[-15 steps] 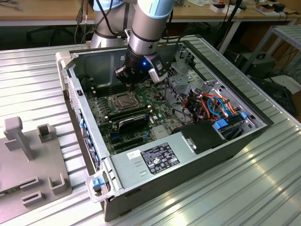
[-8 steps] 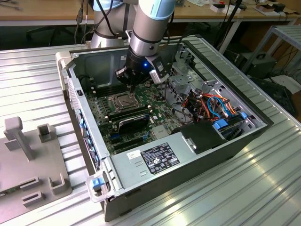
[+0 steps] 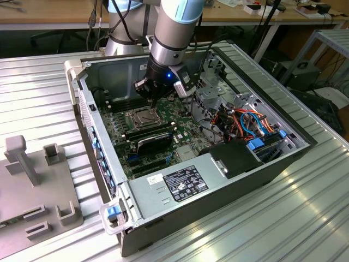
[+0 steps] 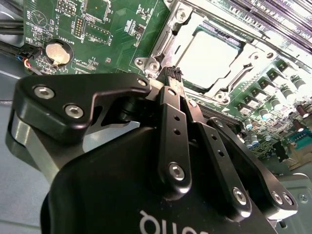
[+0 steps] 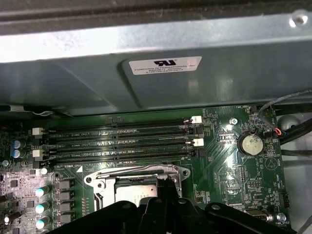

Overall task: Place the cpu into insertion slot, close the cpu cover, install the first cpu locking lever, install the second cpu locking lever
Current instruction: 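Install the second cpu locking lever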

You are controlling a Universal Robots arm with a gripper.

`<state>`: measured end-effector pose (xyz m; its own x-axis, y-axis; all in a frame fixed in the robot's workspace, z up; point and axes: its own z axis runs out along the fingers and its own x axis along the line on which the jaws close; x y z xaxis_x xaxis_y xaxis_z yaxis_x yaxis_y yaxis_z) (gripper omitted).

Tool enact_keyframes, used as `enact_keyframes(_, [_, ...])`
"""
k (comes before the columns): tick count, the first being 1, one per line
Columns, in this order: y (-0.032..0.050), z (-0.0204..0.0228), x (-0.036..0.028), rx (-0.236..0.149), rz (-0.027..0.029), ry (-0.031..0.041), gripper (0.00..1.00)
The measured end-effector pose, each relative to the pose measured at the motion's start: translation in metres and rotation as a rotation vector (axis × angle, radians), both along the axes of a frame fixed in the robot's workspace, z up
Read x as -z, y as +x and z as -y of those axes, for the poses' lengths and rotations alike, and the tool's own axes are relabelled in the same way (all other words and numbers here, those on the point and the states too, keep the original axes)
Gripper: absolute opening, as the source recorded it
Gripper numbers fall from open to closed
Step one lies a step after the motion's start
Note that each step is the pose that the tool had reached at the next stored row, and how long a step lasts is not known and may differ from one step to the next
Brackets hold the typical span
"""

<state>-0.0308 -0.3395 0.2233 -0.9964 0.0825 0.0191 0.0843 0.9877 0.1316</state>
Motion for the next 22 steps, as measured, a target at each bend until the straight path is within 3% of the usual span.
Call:
enact_keyframes(15, [0.0005, 0.0056, 0.0003, 0.000, 0.0001, 0.0001, 0.11])
enact_keyframes(22, [0.0004, 0.0157, 0.0003, 0.000, 0.0000, 0.0000, 0.11])
